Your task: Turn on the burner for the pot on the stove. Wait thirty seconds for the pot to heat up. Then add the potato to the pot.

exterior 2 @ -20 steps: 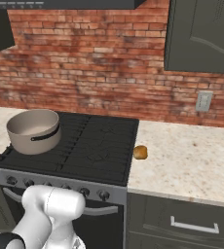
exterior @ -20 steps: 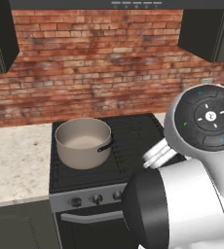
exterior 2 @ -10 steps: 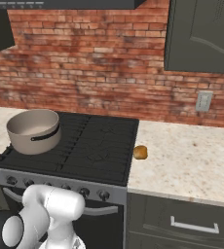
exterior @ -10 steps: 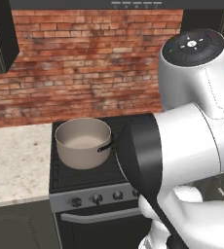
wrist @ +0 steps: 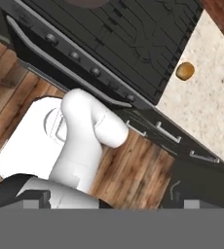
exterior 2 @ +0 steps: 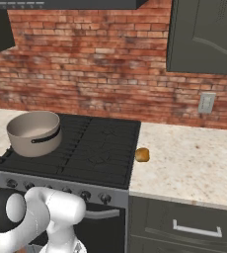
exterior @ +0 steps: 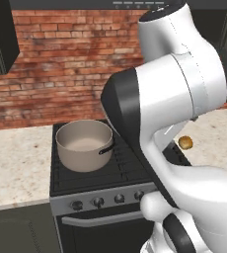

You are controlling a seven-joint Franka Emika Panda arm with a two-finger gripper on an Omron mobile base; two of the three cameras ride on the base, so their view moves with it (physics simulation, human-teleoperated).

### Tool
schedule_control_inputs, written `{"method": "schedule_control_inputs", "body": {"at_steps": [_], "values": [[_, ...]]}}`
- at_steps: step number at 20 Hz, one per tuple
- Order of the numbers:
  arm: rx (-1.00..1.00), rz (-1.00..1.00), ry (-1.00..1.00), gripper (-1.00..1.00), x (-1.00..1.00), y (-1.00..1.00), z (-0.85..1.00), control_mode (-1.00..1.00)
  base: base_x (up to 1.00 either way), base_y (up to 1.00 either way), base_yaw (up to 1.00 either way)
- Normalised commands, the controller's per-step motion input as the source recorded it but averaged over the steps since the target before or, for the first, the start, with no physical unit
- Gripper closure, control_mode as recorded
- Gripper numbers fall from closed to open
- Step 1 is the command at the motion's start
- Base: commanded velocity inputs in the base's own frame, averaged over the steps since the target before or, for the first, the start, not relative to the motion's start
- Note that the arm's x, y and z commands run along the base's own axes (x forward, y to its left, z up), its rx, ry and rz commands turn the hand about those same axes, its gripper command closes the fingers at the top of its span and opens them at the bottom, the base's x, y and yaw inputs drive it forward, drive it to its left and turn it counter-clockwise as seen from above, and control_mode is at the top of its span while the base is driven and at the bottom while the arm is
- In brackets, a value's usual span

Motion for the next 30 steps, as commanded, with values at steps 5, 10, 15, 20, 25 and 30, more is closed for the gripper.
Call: {"method": "schedule_control_inputs", "body": {"at_steps": [5,10,15,20,25,30], "values": [[0.0,0.0,0.09,-1.0,0.07,0.0,0.0,-1.0,0.0,0.0,0.0],[0.0,0.0,0.02,-1.0,0.09,0.0,0.0,-1.0,0.0,0.0,0.0],[0.01,0.0,-0.02,-1.0,0.05,-0.01,0.0,-1.0,0.0,0.0,0.0],[0.0,0.0,0.0,-1.0,0.01,0.0,0.0,-1.0,0.0,0.0,0.0],[0.0,0.0,0.0,-1.0,0.0,0.0,0.0,-1.0,0.0,0.0,0.0],[0.0,0.0,0.0,-1.0,0.0,0.0,0.0,-1.0,0.0,0.0,0.0]]}}
